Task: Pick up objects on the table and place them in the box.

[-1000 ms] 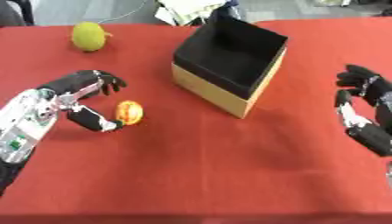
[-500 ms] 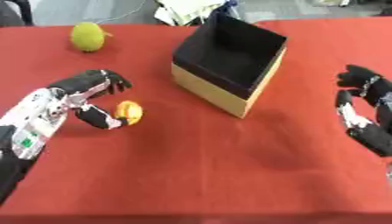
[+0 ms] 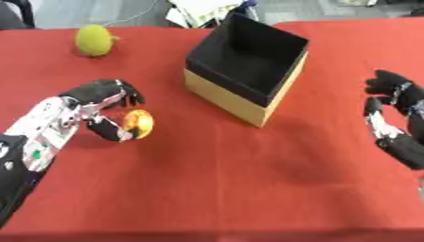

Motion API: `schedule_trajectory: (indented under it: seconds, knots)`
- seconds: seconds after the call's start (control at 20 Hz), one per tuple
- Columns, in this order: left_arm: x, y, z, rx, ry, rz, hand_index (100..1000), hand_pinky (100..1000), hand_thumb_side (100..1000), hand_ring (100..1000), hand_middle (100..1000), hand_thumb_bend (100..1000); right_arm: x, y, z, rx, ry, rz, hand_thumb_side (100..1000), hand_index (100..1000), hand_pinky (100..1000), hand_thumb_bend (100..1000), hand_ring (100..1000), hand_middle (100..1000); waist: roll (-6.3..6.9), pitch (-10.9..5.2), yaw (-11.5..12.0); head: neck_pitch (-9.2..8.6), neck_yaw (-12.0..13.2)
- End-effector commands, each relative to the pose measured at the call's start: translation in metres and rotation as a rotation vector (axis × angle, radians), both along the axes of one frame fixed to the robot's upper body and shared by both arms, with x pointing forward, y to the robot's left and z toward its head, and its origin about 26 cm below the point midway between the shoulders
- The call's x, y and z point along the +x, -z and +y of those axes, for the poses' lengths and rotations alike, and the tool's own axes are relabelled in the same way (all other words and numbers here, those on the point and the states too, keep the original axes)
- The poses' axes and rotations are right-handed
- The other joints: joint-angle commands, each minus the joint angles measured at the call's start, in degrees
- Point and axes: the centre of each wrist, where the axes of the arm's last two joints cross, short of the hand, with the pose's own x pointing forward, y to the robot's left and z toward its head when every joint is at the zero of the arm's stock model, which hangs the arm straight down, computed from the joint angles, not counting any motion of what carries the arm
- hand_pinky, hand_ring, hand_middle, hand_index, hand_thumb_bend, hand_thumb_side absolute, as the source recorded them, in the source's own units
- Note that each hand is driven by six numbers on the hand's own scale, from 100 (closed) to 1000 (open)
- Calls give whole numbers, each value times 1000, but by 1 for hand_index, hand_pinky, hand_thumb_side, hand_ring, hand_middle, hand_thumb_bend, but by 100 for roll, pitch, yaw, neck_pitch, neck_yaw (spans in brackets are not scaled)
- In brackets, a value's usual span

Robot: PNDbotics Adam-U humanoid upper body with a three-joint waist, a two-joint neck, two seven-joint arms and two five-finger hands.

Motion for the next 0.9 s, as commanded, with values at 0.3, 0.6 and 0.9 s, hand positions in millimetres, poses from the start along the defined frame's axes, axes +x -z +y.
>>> schedule_trajectory:
  seconds: [0.3, 0.6, 0.9]
  knots:
    - [-2, -13, 8, 51, 10, -29, 615, 594, 120, 509, 480, 419, 0, -5, -3, -9, 0, -14, 539, 902, 725, 100, 774, 754, 6, -98, 1, 26, -2]
    - [-10, -32, 8, 21, 29, -104, 553, 566, 100, 478, 423, 399, 0, -5, -4, -9, 4, -13, 540, 902, 725, 100, 774, 754, 17, -111, 9, 26, -21]
    - [-21, -60, 5, 0, 61, -180, 545, 564, 100, 483, 415, 386, 0, -5, -4, -11, 6, -11, 539, 902, 725, 100, 773, 754, 27, -126, 16, 26, -42]
